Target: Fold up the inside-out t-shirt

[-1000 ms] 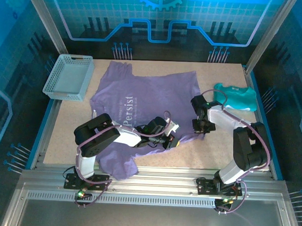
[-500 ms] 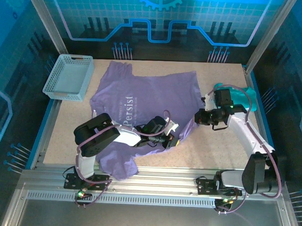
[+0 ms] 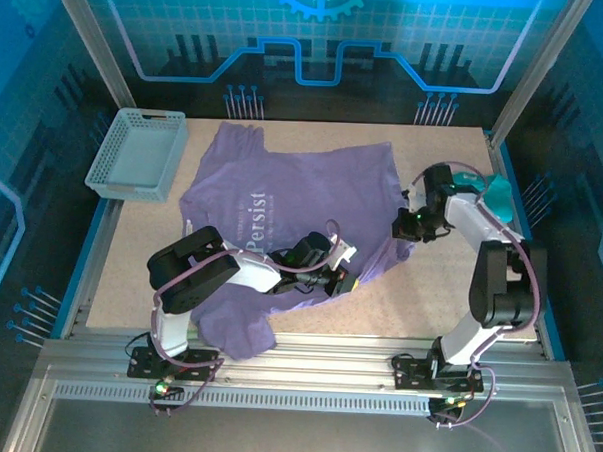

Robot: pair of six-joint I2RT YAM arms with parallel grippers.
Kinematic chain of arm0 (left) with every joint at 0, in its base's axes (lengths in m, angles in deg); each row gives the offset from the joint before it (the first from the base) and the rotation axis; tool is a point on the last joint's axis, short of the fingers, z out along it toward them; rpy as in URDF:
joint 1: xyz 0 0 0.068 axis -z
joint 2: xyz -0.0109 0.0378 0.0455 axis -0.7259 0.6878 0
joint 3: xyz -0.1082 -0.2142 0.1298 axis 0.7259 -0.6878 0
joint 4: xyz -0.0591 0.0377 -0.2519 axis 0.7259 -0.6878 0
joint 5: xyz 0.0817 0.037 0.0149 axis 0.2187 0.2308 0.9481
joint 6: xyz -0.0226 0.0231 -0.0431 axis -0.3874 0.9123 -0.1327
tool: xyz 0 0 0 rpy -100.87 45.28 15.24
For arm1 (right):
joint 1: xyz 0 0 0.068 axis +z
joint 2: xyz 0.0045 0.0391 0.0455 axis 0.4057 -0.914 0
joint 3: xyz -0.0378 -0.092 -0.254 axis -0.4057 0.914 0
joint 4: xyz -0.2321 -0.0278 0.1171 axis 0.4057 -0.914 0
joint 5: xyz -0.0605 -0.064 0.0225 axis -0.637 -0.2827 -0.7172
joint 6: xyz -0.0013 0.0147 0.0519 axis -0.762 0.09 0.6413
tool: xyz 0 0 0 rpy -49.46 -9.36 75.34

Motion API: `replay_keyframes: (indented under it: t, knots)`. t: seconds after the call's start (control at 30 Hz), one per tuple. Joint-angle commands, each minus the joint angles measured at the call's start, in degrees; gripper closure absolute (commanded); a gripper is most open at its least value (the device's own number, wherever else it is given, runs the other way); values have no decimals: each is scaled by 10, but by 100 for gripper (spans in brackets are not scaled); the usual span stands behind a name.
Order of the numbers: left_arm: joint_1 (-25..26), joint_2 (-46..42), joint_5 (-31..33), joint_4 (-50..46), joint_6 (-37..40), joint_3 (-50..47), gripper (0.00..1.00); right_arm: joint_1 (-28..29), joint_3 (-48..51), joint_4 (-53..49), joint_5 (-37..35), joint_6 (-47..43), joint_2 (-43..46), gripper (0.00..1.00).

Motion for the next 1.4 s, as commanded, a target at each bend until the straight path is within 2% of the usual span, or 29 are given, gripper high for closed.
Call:
replay_keyframes:
  t: [0.0, 0.07, 0.17, 0.27, 0.4, 0.67, 0.77, 0.93, 1.03, 1.13, 1.23, 1.37]
  knots:
    - [-4, -1, -14, 12, -8, -9, 100, 28, -47, -50, -212, 16, -15, 84]
    - [-5, -1, -13, 11, -7, -8, 100, 58, -33, -64, -276, 22, 12, 75]
    - [-4, 1, -12, 14, -8, -9, 100, 107, 26, -48, -263, 49, 82, 60]
    - [-4, 6, -13, 16, -9, -8, 100, 135, 85, -27, -233, 83, 130, 54]
    - [-5, 6, -16, 15, -12, -7, 100, 148, 133, -32, -253, 101, 154, 49]
    - [-4, 8, -18, 22, -17, -5, 100, 145, 122, -8, -264, 100, 75, 51]
    - [-4, 6, -17, 23, -17, -7, 100, 124, 100, -21, -292, 92, 44, 57]
    - [-4, 3, -17, 25, -17, -10, 100, 79, 71, -44, -319, 88, 33, 76]
    - [-4, 2, -17, 26, -16, -12, 100, 68, 52, -58, -339, 82, 32, 85]
    - [-4, 0, -14, 26, -15, -14, 100, 69, 44, -72, -347, 82, 40, 90]
    - [-4, 0, -13, 26, -14, -13, 100, 78, 70, -60, -278, 87, 75, 85]
    - [-5, 4, -13, 25, -14, -11, 100, 90, 139, -30, -180, 114, 124, 66]
